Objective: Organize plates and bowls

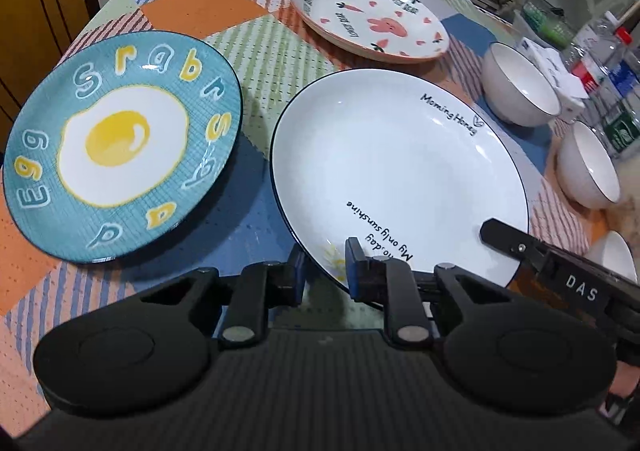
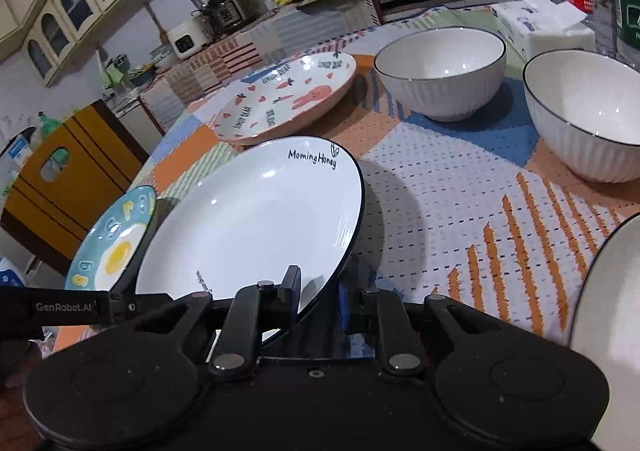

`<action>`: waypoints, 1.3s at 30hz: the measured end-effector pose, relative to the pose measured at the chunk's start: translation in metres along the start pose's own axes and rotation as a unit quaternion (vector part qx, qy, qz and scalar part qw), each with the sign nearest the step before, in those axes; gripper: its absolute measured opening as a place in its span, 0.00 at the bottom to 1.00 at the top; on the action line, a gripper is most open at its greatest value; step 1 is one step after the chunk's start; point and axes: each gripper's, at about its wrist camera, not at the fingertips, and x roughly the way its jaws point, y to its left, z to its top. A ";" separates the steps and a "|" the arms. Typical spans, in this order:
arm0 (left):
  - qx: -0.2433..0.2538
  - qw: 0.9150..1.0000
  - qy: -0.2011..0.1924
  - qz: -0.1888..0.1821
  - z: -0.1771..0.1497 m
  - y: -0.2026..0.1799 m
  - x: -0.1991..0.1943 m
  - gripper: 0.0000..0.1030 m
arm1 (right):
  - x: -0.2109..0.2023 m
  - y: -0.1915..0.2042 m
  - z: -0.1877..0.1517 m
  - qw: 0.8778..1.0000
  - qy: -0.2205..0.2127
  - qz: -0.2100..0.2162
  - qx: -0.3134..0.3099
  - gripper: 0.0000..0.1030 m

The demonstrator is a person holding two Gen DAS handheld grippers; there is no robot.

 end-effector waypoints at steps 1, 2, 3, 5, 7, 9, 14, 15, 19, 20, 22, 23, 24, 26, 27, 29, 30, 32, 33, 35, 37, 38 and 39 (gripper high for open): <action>0.006 1.000 -0.004 0.001 -0.003 -0.002 -0.004 0.18 | -0.003 0.000 0.000 1.000 0.000 0.002 -0.002 0.22; 0.013 1.000 -0.009 0.004 -0.005 -0.004 -0.009 0.18 | -0.006 0.001 -0.001 1.000 -0.001 0.003 -0.008 0.22; 0.022 1.000 -0.014 0.007 -0.007 -0.006 -0.015 0.18 | -0.010 0.003 -0.002 1.000 -0.002 0.005 -0.013 0.22; 0.033 0.999 -0.018 0.008 -0.010 -0.009 -0.028 0.18 | -0.016 0.004 -0.005 1.000 -0.005 0.010 -0.017 0.22; 0.031 0.999 -0.012 0.003 -0.013 -0.009 -0.037 0.18 | -0.025 0.006 -0.009 1.000 -0.009 0.016 -0.017 0.22; 0.027 1.000 -0.007 -0.004 -0.018 -0.007 -0.046 0.18 | -0.035 0.009 -0.012 1.000 -0.014 0.019 -0.020 0.22; 0.031 1.000 0.002 -0.003 -0.034 -0.007 -0.058 0.18 | -0.049 0.013 -0.024 0.999 -0.008 0.024 -0.023 0.22; 0.030 1.000 0.004 -0.003 -0.037 -0.007 -0.060 0.18 | -0.050 0.013 -0.027 0.999 -0.005 0.024 -0.024 0.22; 0.035 0.999 0.011 0.002 -0.045 -0.009 -0.062 0.18 | -0.052 0.011 -0.034 0.999 0.001 0.026 -0.024 0.22; 0.036 0.999 0.012 0.002 -0.048 -0.009 -0.062 0.18 | -0.053 0.011 -0.036 0.999 0.003 0.027 -0.024 0.22; 0.038 0.999 0.016 0.002 -0.053 -0.009 -0.062 0.18 | -0.053 0.010 -0.040 0.999 0.010 0.026 -0.030 0.22; 0.038 0.999 0.019 0.001 -0.055 -0.009 -0.062 0.18 | -0.054 0.011 -0.043 0.999 0.011 0.025 -0.034 0.22; 0.040 0.999 0.021 0.000 -0.057 -0.010 -0.061 0.18 | -0.054 0.011 -0.044 0.999 0.012 0.024 -0.035 0.22; 0.043 0.999 0.028 -0.002 -0.060 -0.011 -0.060 0.18 | -0.054 0.008 -0.047 0.999 0.016 0.024 -0.035 0.22; 0.042 0.999 0.031 -0.003 -0.061 -0.011 -0.060 0.19 | -0.054 0.007 -0.049 0.999 0.019 0.024 -0.035 0.22; 0.037 0.999 0.040 -0.008 -0.066 -0.010 -0.058 0.19 | -0.056 0.005 -0.052 0.999 0.021 0.024 -0.039 0.22; 0.036 0.998 0.042 -0.010 -0.069 -0.009 -0.058 0.19 | -0.057 0.005 -0.054 0.999 0.021 0.023 -0.041 0.22; 0.033 0.998 0.051 -0.010 -0.073 -0.008 -0.052 0.19 | -0.058 0.006 -0.059 0.998 0.022 0.018 -0.049 0.22; 0.032 0.998 0.059 -0.007 -0.074 -0.007 -0.048 0.20 | -0.057 0.006 -0.063 0.998 0.023 0.014 -0.054 0.22; 0.031 0.998 0.060 -0.003 -0.076 -0.006 -0.045 0.21 | -0.055 0.006 -0.069 0.998 0.021 0.009 -0.063 0.22; 0.032 0.998 0.060 -0.002 -0.075 -0.006 -0.046 0.21 | -0.056 0.007 -0.071 0.997 0.012 0.008 -0.070 0.23; 0.029 0.998 0.062 -0.003 -0.074 -0.006 -0.045 0.21 | -0.056 0.006 -0.069 0.998 0.013 0.007 -0.067 0.23; 0.026 0.998 0.063 -0.005 -0.073 -0.004 -0.045 0.21 | -0.056 0.006 -0.068 0.998 0.014 0.006 -0.068 0.23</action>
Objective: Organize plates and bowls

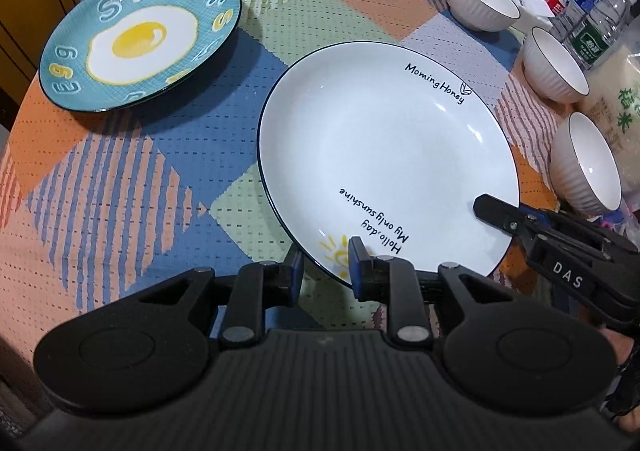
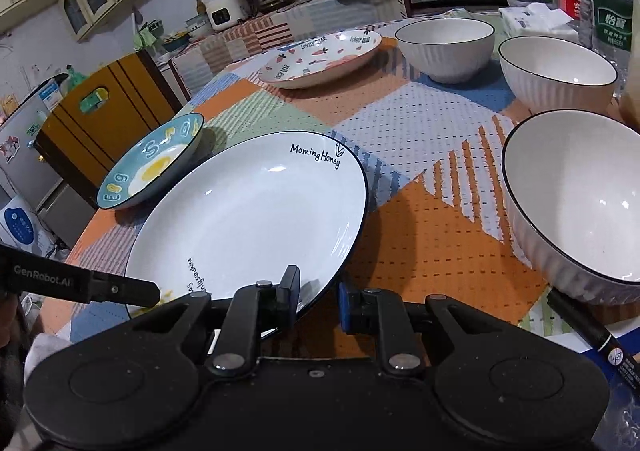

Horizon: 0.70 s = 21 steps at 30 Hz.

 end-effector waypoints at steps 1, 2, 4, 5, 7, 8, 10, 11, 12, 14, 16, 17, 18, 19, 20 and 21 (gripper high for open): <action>-0.003 1.000 0.002 -0.002 0.000 0.001 0.000 0.21 | 0.000 0.001 0.000 1.000 0.001 -0.003 -0.003 0.23; -0.004 1.000 0.003 -0.002 0.000 0.001 0.000 0.21 | 0.000 0.003 0.000 1.000 0.003 -0.006 -0.008 0.23; -0.003 1.000 0.009 0.000 0.002 0.000 0.000 0.22 | 0.000 0.005 0.002 1.000 0.011 -0.011 -0.014 0.24; -0.001 1.000 0.012 0.004 0.003 -0.001 -0.002 0.22 | 0.001 0.006 0.004 1.000 0.017 -0.012 -0.012 0.25; 0.013 1.000 0.010 0.020 0.004 -0.005 -0.009 0.23 | -0.001 0.006 0.008 0.999 0.026 -0.022 -0.012 0.27; 0.021 0.999 0.006 0.027 0.005 -0.007 -0.014 0.23 | -0.004 0.007 0.011 0.999 0.027 -0.032 -0.018 0.33; 0.029 0.999 0.002 0.032 0.006 -0.008 -0.023 0.28 | -0.011 0.009 0.017 0.998 0.025 -0.045 -0.029 0.40; 0.030 0.999 0.001 0.028 0.007 -0.007 -0.029 0.29 | -0.016 0.010 0.020 0.998 0.022 -0.047 -0.031 0.40; 0.030 0.999 0.001 0.024 0.008 -0.006 -0.035 0.30 | -0.021 0.011 0.024 0.998 0.021 -0.043 -0.030 0.41; 0.031 0.999 0.000 0.026 0.010 -0.004 -0.044 0.31 | -0.031 0.014 0.034 0.999 0.017 -0.032 -0.027 0.43; 0.038 0.999 -0.004 0.035 0.012 -0.003 -0.055 0.33 | -0.040 0.020 0.043 0.999 0.013 -0.019 -0.029 0.46; 0.043 0.998 -0.005 0.042 0.014 -0.003 -0.059 0.34 | -0.044 0.025 0.047 0.999 0.012 -0.011 -0.033 0.49; 0.048 0.998 -0.006 0.050 0.014 -0.002 -0.064 0.39 | -0.047 0.031 0.052 0.999 0.011 -0.006 -0.038 0.52; 0.054 0.997 -0.008 0.056 0.015 -0.001 -0.067 0.41 | -0.049 0.037 0.058 0.999 0.013 -0.005 -0.045 0.55; 0.059 0.996 -0.010 0.061 0.015 0.002 -0.071 0.41 | -0.050 0.044 0.063 0.998 0.018 -0.009 -0.054 0.58; 0.061 0.996 -0.010 0.065 0.015 0.005 -0.075 0.41 | -0.051 0.048 0.067 0.998 0.023 -0.012 -0.063 0.58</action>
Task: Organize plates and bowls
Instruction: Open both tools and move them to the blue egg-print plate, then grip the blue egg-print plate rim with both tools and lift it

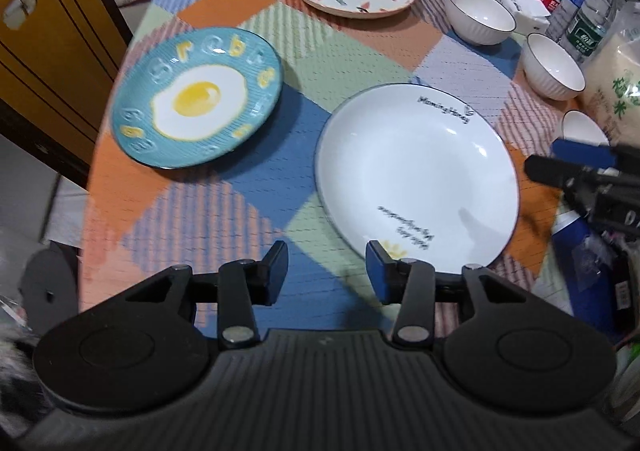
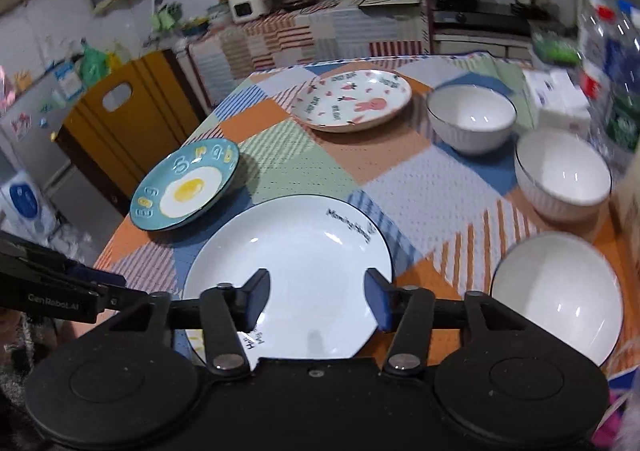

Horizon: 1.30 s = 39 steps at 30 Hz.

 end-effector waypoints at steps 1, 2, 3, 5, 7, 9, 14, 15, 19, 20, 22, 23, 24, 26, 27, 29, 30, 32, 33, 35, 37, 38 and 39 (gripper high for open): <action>0.002 1.000 0.000 0.003 0.000 0.004 -0.004 0.41 | -0.001 0.004 0.005 1.000 0.003 -0.002 -0.007 0.59; 0.004 1.000 -0.001 0.004 0.000 0.009 -0.007 0.42 | -0.002 0.008 0.009 1.000 0.005 0.000 -0.011 0.59; 0.005 1.000 -0.002 0.006 0.001 0.012 -0.011 0.43 | -0.003 0.011 0.013 1.000 0.007 0.006 -0.012 0.60; 0.011 1.000 -0.007 0.012 0.002 0.020 -0.020 0.45 | -0.005 0.017 0.021 1.000 0.012 0.023 -0.012 0.61; 0.020 1.000 -0.013 0.015 0.004 0.026 -0.029 0.46 | -0.006 0.024 0.028 0.999 0.016 0.034 -0.019 0.61; 0.027 0.999 -0.025 0.019 0.005 0.033 -0.040 0.46 | -0.006 0.035 0.035 0.998 0.019 0.040 -0.035 0.62; 0.053 0.997 -0.043 0.025 0.012 0.046 -0.062 0.47 | -0.003 0.059 0.052 0.996 0.028 0.059 -0.062 0.62; 0.054 0.997 -0.047 0.023 0.015 0.049 -0.066 0.48 | -0.002 0.064 0.056 0.995 0.030 0.065 -0.066 0.62; 0.070 0.995 -0.068 0.011 0.021 0.056 -0.069 0.51 | 0.006 0.085 0.070 0.991 0.036 0.082 -0.096 0.66; 0.076 0.995 -0.069 0.009 0.022 0.058 -0.068 0.51 | 0.009 0.090 0.073 0.990 0.036 0.088 -0.102 0.66; 0.084 0.994 -0.069 0.009 0.025 0.062 -0.064 0.53 | 0.016 0.096 0.077 0.988 0.032 0.098 -0.111 0.67; 0.086 0.994 -0.069 0.009 0.027 0.064 -0.061 0.53 | 0.021 0.098 0.079 0.988 0.029 0.102 -0.113 0.67; 0.085 0.994 -0.070 0.009 0.029 0.067 -0.058 0.56 | 0.026 0.099 0.080 0.988 0.026 0.106 -0.114 0.67; 0.072 0.994 -0.084 0.006 0.035 0.080 -0.051 0.56 | 0.038 0.103 0.081 0.986 0.016 0.116 -0.118 0.67; 0.062 0.994 -0.094 0.008 0.038 0.086 -0.048 0.56 | 0.044 0.105 0.080 0.985 0.009 0.120 -0.122 0.67; 0.058 0.993 -0.100 0.007 0.045 0.099 -0.039 0.56 | 0.058 0.109 0.079 0.985 0.001 0.120 -0.126 0.67; 0.058 0.993 -0.100 0.006 0.049 0.105 -0.033 0.57 | 0.066 0.111 0.080 0.985 0.003 0.119 -0.129 0.67; 0.045 0.995 -0.089 0.004 0.056 0.120 -0.019 0.57 | 0.084 0.115 0.081 0.985 0.008 0.110 -0.133 0.67; 0.033 0.996 -0.082 0.002 0.061 0.128 -0.011 0.57 | 0.091 0.117 0.080 0.985 0.004 0.109 -0.136 0.67; 0.025 0.997 -0.075 -0.008 0.068 0.141 0.005 0.57 | 0.105 0.120 0.079 0.983 -0.005 0.110 -0.148 0.67; 0.035 0.997 -0.071 0.012 0.073 0.149 0.022 0.57 | 0.122 0.120 0.078 0.984 -0.002 0.104 -0.147 0.66; 0.037 0.997 -0.071 0.021 0.075 0.152 0.030 0.57 | 0.131 0.118 0.079 0.985 0.002 0.101 -0.138 0.66; 0.036 0.997 -0.068 0.022 0.077 0.156 0.038 0.57 | 0.140 0.116 0.080 0.987 0.007 0.096 -0.127 0.66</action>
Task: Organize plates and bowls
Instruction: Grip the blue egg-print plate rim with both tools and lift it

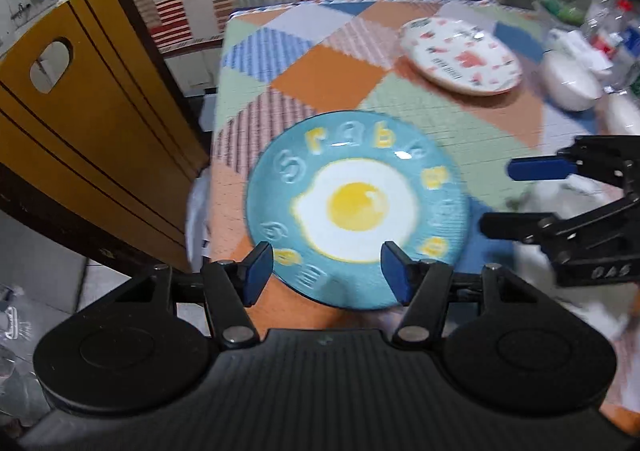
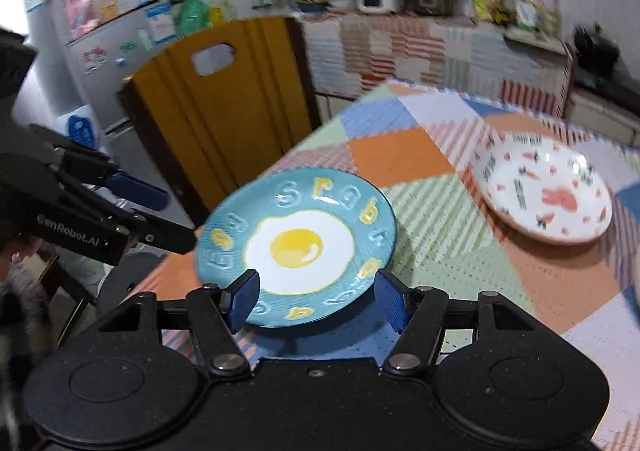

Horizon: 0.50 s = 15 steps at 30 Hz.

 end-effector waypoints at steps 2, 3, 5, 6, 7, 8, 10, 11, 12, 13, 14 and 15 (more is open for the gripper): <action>-0.014 1.000 0.013 -0.003 0.001 0.011 0.018 0.57 | 0.015 -0.011 0.000 1.000 0.014 0.000 0.025 0.66; -0.024 1.000 0.017 -0.006 0.001 0.018 0.025 0.57 | 0.022 -0.016 0.001 0.999 0.022 0.001 0.036 0.66; -0.039 0.999 0.024 -0.002 0.000 0.027 0.037 0.57 | 0.033 -0.027 0.000 0.998 0.035 0.004 0.060 0.65; -0.049 0.998 0.029 -0.004 -0.001 0.032 0.043 0.57 | 0.036 -0.033 0.000 0.997 0.037 0.008 0.074 0.63; -0.057 0.998 0.033 -0.008 -0.003 0.034 0.048 0.56 | 0.040 -0.038 0.000 0.995 0.039 0.016 0.091 0.61; -0.062 0.997 0.039 -0.014 -0.004 0.037 0.054 0.56 | 0.046 -0.044 0.001 0.993 0.042 0.024 0.109 0.58; -0.075 0.996 0.052 -0.023 -0.006 0.042 0.064 0.54 | 0.056 -0.052 0.001 0.989 0.052 0.038 0.134 0.50; -0.080 0.995 0.060 -0.024 -0.007 0.044 0.069 0.53 | 0.061 -0.054 0.001 0.988 0.056 0.041 0.140 0.43; -0.081 0.994 0.065 -0.020 -0.008 0.045 0.072 0.52 | 0.066 -0.055 0.001 0.987 0.060 0.043 0.144 0.36; -0.077 0.995 0.067 -0.014 -0.008 0.045 0.076 0.49 | 0.071 -0.056 0.001 0.986 0.064 0.045 0.147 0.32; -0.075 0.995 0.067 -0.008 -0.009 0.046 0.078 0.47 | 0.075 -0.057 0.001 0.985 0.066 0.047 0.152 0.26; -0.077 0.995 0.066 -0.011 -0.010 0.047 0.080 0.46 | 0.078 -0.058 0.002 0.984 0.068 0.048 0.155 0.22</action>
